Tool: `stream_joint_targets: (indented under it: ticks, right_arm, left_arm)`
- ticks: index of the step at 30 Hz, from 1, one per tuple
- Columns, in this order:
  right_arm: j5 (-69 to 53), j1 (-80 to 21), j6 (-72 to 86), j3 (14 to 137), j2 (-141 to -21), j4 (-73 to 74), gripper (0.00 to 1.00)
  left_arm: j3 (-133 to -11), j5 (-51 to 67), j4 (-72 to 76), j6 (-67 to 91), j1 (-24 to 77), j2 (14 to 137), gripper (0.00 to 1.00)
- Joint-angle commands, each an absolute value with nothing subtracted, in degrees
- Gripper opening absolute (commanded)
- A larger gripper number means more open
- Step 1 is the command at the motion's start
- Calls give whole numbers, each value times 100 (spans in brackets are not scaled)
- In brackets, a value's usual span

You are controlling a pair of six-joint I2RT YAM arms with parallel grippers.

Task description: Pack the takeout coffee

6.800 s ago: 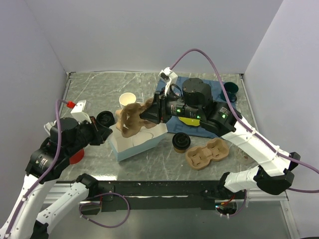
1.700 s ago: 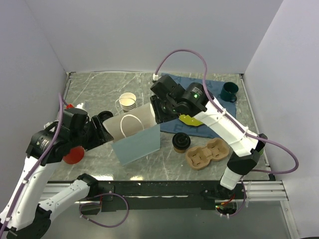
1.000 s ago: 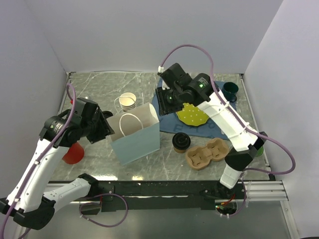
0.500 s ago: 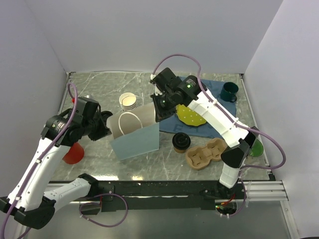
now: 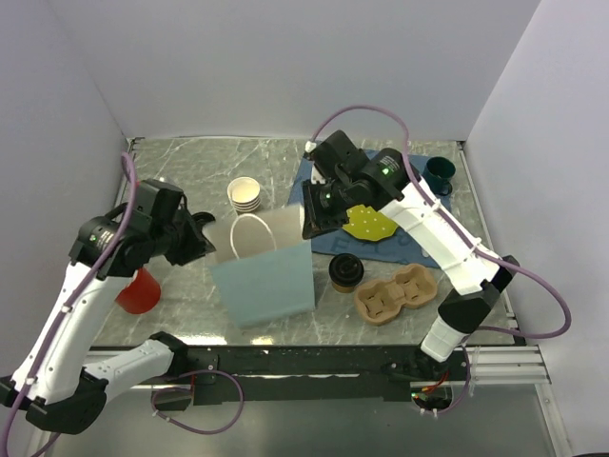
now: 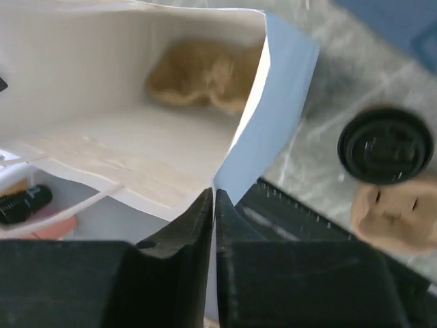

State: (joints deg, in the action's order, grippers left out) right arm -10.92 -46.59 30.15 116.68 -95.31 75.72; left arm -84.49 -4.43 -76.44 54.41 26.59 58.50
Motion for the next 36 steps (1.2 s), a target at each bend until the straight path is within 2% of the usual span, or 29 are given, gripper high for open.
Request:
stream_joint_targets:
  ticks: [1,2,5,11,17,19,20,22,23,24,26,27,36]
  right_arm:
    - [-1213,-4693,3366,11469,-9378,7321,36]
    - [-1178,-4693,3366,11478,-9395,7382,41]
    - [-1072,-4685,3366,11593,-9404,7532,42]
    - [-923,-4693,3270,11663,-9325,7708,42]
    - [-853,-4737,3050,11136,-9167,7717,38]
    - [-783,-4737,3032,11031,-9158,7708,35]
    - [-730,-4737,3006,11013,-9167,7699,30]
    - [-695,-4737,2971,11039,-9202,7734,23]
    - [-660,-4737,2953,11100,-9211,7760,14]
    - [-650,-4737,2953,11205,-9220,7761,10]
    - [-694,-4737,2944,11328,-9194,7752,0]
    - [-738,-4737,2944,11494,-9202,7761,0]
    - [-853,-4729,3146,11945,-9167,7805,0]
  left_arm:
    - [-8253,-368,-7620,5608,2654,5713,47]
    - [-8262,-430,-7646,5564,2654,5739,52]
    - [-8340,-588,-7812,5353,2663,5914,57]
    - [-8438,-414,-7822,5282,2654,5758,57]
    - [-7902,-53,-7796,5475,2654,5213,54]
    - [-7682,61,-7691,5467,2654,5142,48]
    - [-7629,88,-7638,5467,2663,5124,46]
    - [-7524,219,-7524,5414,2663,5150,32]
    - [-7523,246,-7445,5397,2654,5211,25]
    - [-7619,229,-7436,5388,2654,5255,14]
    - [-7899,167,-7479,5344,2654,5396,4]
    - [-8006,123,-7514,5326,2654,5449,1]
    - [-8877,-211,-7752,5177,2663,6029,1]
